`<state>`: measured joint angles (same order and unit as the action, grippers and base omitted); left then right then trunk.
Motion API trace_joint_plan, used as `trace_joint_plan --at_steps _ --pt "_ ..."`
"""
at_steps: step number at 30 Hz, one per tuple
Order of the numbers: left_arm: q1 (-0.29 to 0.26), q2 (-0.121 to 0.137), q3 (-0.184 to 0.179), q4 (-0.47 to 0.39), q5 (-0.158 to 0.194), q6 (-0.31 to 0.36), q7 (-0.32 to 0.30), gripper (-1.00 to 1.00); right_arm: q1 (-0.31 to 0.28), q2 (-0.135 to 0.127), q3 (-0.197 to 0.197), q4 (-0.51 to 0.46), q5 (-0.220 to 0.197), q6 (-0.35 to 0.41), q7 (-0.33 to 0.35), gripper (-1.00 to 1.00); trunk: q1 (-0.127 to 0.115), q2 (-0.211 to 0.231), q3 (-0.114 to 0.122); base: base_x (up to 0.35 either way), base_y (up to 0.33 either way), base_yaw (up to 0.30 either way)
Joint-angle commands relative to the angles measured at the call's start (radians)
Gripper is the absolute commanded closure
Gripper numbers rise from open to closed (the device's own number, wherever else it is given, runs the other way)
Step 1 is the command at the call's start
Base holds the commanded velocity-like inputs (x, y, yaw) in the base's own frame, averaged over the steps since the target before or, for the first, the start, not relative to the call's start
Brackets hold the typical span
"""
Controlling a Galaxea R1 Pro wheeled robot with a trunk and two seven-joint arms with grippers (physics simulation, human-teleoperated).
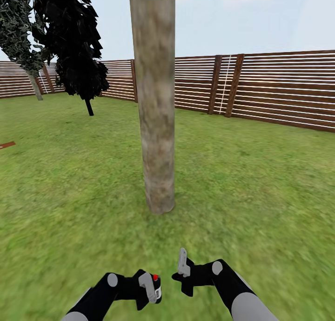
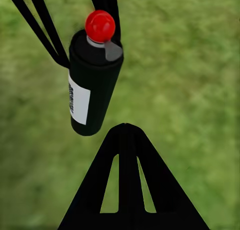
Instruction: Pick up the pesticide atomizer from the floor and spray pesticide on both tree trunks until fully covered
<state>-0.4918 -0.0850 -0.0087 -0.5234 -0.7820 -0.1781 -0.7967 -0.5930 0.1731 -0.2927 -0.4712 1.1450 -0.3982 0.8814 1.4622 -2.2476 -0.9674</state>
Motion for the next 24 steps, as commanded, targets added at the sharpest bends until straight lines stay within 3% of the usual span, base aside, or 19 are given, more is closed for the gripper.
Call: trace_joint_plan --at_steps 1,24 --pt "0.000 -0.001 0.001 -0.001 -0.010 -0.008 -0.002 1.00 -0.001 0.001 -0.008 -0.001 0.007 -0.004 0.005 1.00 0.000 0.000 -0.001 0.000 0.000 0.000" --pt "-0.002 -0.010 0.002 -0.002 -0.001 -0.005 0.000 1.00 -0.066 0.001 -0.007 0.000 -0.002 -0.004 0.027 1.00 0.000 0.000 -0.001 0.000 0.000 0.000"
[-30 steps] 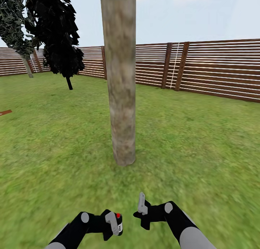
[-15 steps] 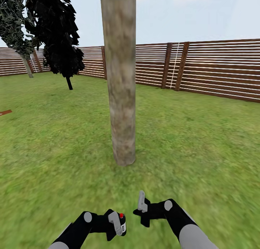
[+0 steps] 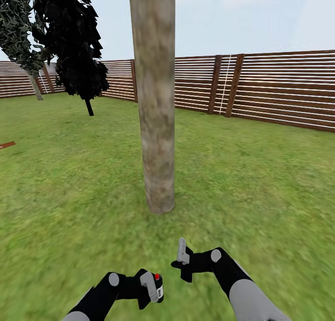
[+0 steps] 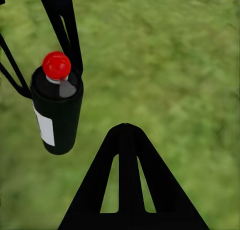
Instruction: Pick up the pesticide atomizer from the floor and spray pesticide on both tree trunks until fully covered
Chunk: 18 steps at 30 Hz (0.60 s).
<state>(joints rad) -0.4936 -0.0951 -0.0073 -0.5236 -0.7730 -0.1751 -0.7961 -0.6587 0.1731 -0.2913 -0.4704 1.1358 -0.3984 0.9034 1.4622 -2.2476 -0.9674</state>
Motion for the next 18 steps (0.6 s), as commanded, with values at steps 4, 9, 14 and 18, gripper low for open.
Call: trace_joint_plan --at_steps 4,9,14,18 --pt "0.000 -0.001 0.002 -0.002 -0.009 -0.007 0.000 1.00 -0.001 0.001 -0.008 0.011 0.007 -0.003 0.045 1.00 0.000 0.000 -0.001 0.000 0.000 0.000" --pt "0.000 -0.001 0.004 -0.001 -0.011 -0.007 0.000 1.00 -0.001 0.001 -0.008 0.012 0.007 -0.003 0.124 1.00 0.000 0.000 -0.001 0.000 0.000 0.000" --pt "0.000 -0.002 0.005 -0.001 -0.010 -0.007 0.001 1.00 -0.001 0.001 -0.008 0.012 0.007 -0.003 0.127 1.00 0.000 0.000 -0.001 0.000 0.000 0.000" --pt "0.000 -0.005 0.004 -0.001 -0.011 -0.009 0.000 1.00 -0.001 0.001 -0.008 0.012 0.007 -0.003 0.127 1.00 0.000 0.000 -0.001 0.000 0.000 0.000"
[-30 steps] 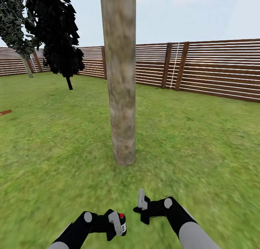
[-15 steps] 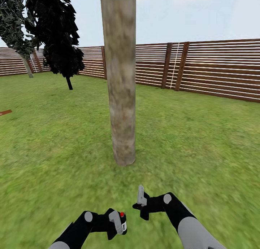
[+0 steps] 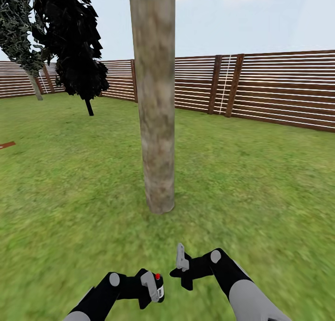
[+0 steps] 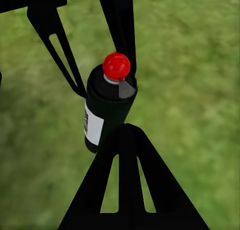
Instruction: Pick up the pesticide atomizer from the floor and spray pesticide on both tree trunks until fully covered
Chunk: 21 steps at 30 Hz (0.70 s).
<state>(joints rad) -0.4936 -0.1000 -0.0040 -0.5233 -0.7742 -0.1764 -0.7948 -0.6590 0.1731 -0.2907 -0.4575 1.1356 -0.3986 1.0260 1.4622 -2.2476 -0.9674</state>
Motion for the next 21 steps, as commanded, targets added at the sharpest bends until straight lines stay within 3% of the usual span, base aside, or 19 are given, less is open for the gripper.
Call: trace_joint_plan --at_steps 1,21 --pt "0.000 -0.003 0.001 -0.001 -0.009 -0.008 -0.004 1.00 -0.001 0.001 -0.008 -0.001 0.007 -0.003 0.005 1.00 0.000 0.000 -0.001 0.000 0.000 0.000" --pt "0.000 -0.039 -0.001 -0.001 -0.008 -0.010 -0.015 1.00 -0.001 0.001 -0.008 -0.001 0.007 -0.003 0.005 1.00 0.000 0.000 -0.001 0.000 0.000 0.000"
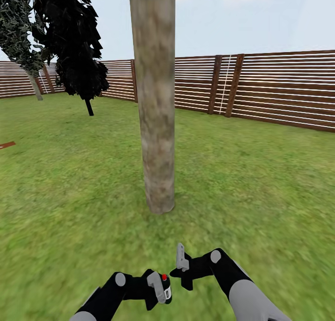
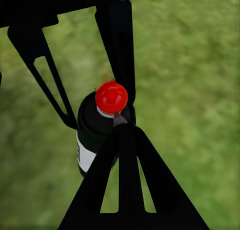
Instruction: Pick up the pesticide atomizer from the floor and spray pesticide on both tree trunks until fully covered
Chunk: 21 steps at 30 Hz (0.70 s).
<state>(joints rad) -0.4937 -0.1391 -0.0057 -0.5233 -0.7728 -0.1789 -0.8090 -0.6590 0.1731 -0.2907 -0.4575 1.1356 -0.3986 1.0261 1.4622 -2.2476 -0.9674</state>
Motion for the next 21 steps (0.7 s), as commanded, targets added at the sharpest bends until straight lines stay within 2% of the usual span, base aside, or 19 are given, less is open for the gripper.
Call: trace_joint_plan --at_steps 1,21 --pt "0.000 -0.001 0.001 -0.001 -0.010 -0.008 -0.001 1.00 -0.001 0.001 -0.008 -0.001 0.007 -0.003 0.005 1.00 0.000 0.000 -0.001 0.000 0.000 0.000" --pt "0.000 -0.011 0.001 -0.001 -0.008 -0.008 -0.025 1.00 -0.001 0.001 -0.008 -0.002 0.007 -0.003 0.005 1.00 0.000 0.000 -0.001 0.000 0.000 0.000"
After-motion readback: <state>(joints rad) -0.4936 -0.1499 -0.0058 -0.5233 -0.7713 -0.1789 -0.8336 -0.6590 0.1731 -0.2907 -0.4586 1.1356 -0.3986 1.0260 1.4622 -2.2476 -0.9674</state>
